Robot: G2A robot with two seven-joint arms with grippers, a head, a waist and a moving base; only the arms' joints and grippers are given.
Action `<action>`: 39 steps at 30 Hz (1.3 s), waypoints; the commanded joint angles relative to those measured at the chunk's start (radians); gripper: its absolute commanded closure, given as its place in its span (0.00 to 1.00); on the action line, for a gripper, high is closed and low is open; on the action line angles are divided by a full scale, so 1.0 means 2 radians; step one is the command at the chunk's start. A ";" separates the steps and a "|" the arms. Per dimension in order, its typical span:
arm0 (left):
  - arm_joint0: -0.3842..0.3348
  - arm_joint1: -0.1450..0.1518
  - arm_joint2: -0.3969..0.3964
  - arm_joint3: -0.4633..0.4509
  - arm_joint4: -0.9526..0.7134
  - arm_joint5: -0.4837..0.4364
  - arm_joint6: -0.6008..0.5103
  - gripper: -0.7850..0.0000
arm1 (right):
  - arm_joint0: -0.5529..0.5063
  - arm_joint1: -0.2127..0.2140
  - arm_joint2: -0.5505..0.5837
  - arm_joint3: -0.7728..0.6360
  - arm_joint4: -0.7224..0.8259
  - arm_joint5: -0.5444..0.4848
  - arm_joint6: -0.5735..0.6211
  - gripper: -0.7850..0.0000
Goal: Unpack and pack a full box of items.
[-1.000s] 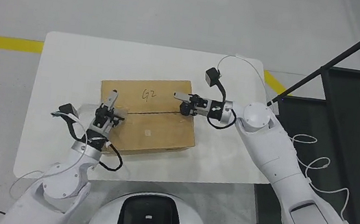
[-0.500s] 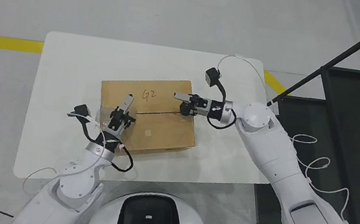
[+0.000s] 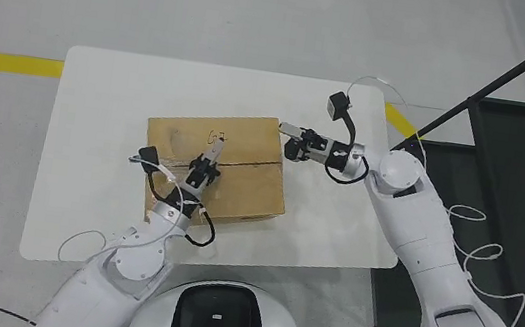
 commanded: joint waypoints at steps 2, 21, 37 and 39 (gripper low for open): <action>-0.010 -0.005 0.011 0.005 0.009 -0.002 -0.001 0.00 | -0.016 0.006 0.019 -0.017 -0.004 0.010 -0.002 0.00; -0.073 -0.044 0.067 0.068 0.008 0.010 -0.006 0.00 | -0.085 0.028 0.099 -0.086 -0.025 0.048 -0.027 0.00; 0.022 -0.030 -0.025 -0.079 -0.010 0.046 -0.074 0.00 | -0.076 0.029 0.085 -0.096 -0.053 0.016 -0.031 0.00; 0.047 -0.023 -0.049 -0.103 0.004 0.050 -0.105 0.00 | -0.071 0.028 0.080 -0.092 -0.055 0.007 -0.031 0.00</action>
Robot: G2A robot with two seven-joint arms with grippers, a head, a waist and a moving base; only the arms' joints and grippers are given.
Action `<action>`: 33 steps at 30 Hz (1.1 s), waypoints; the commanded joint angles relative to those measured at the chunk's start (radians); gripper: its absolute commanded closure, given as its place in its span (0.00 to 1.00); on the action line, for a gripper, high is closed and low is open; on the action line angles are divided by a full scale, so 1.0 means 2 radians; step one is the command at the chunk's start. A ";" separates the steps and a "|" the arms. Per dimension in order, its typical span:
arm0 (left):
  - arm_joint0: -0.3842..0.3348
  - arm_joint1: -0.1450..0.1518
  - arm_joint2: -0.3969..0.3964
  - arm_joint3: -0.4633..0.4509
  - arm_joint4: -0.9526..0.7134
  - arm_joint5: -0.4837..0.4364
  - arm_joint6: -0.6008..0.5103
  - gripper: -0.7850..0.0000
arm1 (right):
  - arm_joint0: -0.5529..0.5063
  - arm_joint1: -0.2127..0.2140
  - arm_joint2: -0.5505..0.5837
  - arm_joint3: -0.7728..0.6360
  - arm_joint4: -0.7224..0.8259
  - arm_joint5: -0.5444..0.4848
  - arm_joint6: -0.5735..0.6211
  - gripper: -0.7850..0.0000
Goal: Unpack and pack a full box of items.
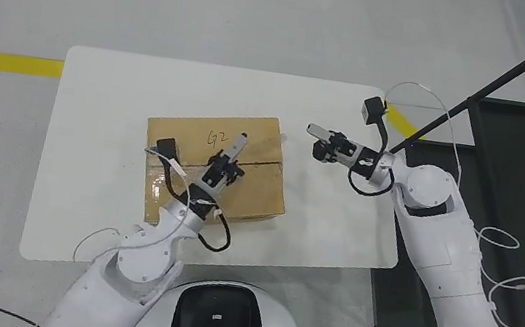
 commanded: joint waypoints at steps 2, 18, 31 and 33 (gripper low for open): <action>0.038 0.011 -0.039 -0.036 0.017 0.004 -0.056 0.00 | 0.007 -0.001 -0.006 0.006 -0.003 -0.009 -0.002 0.00; 0.124 0.042 -0.194 -0.070 0.074 -0.043 -0.196 0.00 | 0.013 -0.003 -0.020 0.008 -0.009 0.002 -0.022 0.00; 0.099 0.040 -0.197 -0.008 0.129 -0.076 -0.131 0.00 | 0.002 -0.003 -0.022 -0.004 -0.007 0.011 -0.031 0.00; 0.097 0.038 -0.196 -0.002 0.130 -0.066 -0.117 0.00 | 0.002 -0.003 -0.024 -0.003 -0.005 0.010 -0.032 0.00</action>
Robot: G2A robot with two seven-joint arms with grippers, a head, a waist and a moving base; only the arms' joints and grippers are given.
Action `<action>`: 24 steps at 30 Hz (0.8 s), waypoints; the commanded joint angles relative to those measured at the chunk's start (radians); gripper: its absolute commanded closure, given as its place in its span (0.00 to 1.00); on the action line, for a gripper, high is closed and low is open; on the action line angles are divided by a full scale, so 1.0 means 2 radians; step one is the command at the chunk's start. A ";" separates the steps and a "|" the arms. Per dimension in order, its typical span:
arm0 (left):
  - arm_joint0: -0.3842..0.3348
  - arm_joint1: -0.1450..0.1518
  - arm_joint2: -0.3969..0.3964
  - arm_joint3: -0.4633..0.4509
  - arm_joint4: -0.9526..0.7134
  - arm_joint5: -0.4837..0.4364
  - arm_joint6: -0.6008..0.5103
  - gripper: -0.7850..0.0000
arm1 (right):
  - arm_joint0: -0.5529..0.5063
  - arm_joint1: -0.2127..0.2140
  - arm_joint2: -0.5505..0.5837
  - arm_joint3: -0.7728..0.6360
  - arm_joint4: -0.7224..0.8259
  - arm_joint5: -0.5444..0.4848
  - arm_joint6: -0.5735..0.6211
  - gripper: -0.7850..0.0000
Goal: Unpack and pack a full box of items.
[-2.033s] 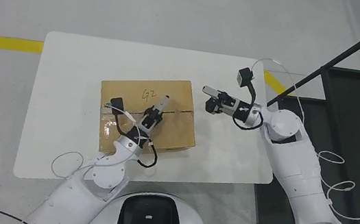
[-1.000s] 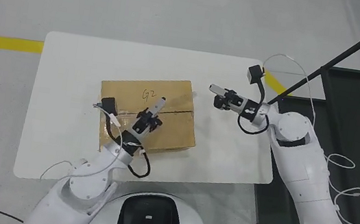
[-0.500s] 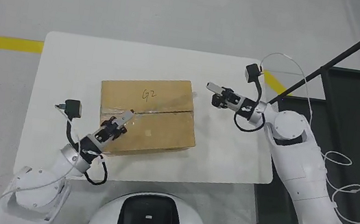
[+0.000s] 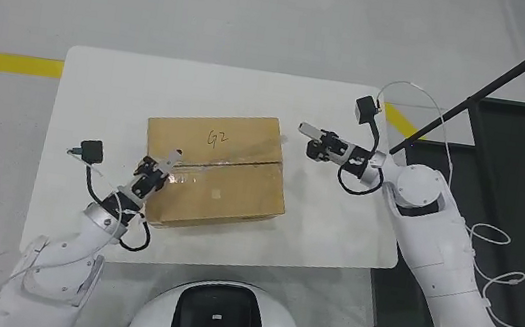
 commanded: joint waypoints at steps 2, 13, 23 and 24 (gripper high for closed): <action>-0.003 -0.001 0.000 0.007 0.008 0.012 0.016 0.00 | 0.001 -0.001 -0.003 0.004 0.002 -0.002 0.000 0.00; -0.009 -0.004 0.011 0.022 0.015 0.028 0.029 0.00 | 0.009 -0.002 -0.010 0.018 0.007 -0.009 0.005 0.00; -0.048 -0.017 0.065 0.055 -0.017 0.027 0.060 0.00 | 0.008 0.000 -0.004 0.017 0.002 -0.003 0.004 0.00; -0.053 -0.018 0.071 0.058 -0.020 0.028 0.062 0.00 | 0.007 0.000 -0.003 0.015 0.001 -0.001 0.004 0.00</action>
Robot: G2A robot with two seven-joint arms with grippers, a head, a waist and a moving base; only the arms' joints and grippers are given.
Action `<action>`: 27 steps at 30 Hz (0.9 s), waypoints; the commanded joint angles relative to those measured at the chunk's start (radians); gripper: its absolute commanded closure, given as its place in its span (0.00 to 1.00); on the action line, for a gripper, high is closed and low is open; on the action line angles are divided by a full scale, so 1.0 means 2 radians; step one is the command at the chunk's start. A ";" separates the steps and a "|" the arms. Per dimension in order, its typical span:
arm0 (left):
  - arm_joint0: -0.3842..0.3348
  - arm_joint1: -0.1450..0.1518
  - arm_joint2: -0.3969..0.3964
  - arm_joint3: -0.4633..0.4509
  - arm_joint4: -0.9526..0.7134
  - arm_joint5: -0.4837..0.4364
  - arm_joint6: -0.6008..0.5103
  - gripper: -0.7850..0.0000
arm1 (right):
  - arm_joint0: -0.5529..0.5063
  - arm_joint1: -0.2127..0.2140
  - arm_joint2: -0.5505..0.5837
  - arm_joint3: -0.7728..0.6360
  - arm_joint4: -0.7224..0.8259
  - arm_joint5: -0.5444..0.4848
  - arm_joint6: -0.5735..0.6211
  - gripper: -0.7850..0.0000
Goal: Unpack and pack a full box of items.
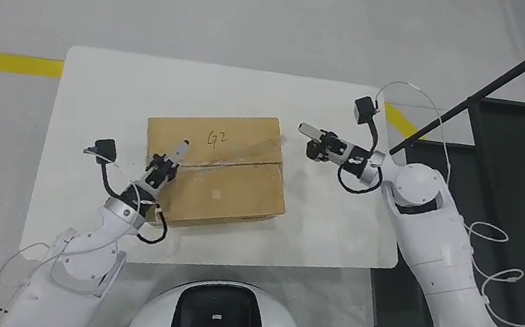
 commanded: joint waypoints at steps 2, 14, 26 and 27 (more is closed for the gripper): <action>-0.010 -0.004 0.020 0.007 -0.008 0.000 0.002 0.00 | -0.003 0.001 0.003 -0.004 -0.002 0.004 0.000 0.00; -0.059 -0.022 0.081 0.038 -0.036 -0.008 0.029 0.00 | -0.013 0.005 0.015 -0.018 -0.009 0.019 -0.002 0.00; -0.119 -0.047 0.139 0.114 -0.053 -0.036 0.097 0.00 | -0.022 0.008 0.023 -0.022 -0.013 0.027 -0.002 0.00; -0.123 -0.049 0.143 0.119 -0.057 -0.039 0.101 0.00 | -0.023 0.008 0.024 -0.023 -0.013 0.027 -0.002 0.00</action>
